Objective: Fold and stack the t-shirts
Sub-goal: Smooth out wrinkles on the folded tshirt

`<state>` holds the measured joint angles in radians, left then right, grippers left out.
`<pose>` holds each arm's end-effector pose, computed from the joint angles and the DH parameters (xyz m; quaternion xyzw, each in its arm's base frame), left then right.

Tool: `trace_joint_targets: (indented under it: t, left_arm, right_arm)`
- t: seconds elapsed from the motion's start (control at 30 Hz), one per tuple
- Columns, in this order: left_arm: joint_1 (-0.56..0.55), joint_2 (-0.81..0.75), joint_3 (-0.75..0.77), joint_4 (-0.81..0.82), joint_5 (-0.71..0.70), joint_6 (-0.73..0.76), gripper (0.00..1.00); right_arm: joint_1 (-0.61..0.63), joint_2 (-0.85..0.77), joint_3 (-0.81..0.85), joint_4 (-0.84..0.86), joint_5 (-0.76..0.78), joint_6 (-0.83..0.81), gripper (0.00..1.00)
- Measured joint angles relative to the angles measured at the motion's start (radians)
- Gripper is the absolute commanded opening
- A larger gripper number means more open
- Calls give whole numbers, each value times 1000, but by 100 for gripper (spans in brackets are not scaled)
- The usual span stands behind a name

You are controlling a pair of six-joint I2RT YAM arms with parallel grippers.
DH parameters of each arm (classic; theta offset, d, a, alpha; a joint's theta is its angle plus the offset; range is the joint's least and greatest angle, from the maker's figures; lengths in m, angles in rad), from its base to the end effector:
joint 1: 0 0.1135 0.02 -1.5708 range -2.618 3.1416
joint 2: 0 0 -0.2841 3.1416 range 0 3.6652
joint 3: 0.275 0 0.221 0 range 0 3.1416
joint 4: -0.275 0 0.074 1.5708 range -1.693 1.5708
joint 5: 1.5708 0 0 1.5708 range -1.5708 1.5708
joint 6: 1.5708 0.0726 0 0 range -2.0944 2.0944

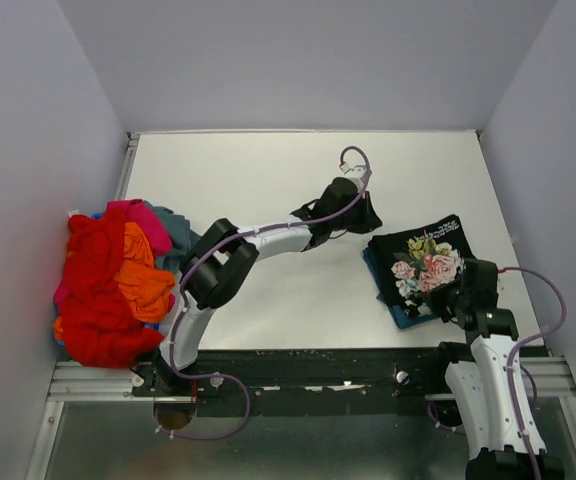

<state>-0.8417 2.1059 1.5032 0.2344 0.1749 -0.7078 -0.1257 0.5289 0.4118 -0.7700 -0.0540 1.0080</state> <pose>0.3302 -0.3886 0.2344 0.1043 0.8163 -0.4457 0.3523 0.0853 -0.0068 0.1780 0.4981 0.7993 0.1661 0.2922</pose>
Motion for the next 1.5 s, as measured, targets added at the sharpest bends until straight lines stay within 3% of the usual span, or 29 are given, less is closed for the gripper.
trace_joint_targets:
  t: [0.23,0.57,0.8,1.03,1.23,1.5]
  left_arm:
    - [8,106,28,-29,0,-4,8]
    - [18,156,20,-51,-14,-5,8]
    - [25,19,-42,-88,-47,27,8]
    - [-3,-110,-37,-60,-53,35,7]
    - [-34,-16,11,-49,-23,33,7]
    - [-20,139,45,-60,-10,29,6]
  right_arm:
    - [0,172,-21,-10,-23,14,1]
    - [0,246,-2,-2,-13,19,1]
    - [0,180,97,-77,4,-11,1]
    - [0,164,64,-103,-19,-16,1]
    - [0,176,-28,-84,-33,-14,1]
    - [0,232,-26,-50,-48,-16,1]
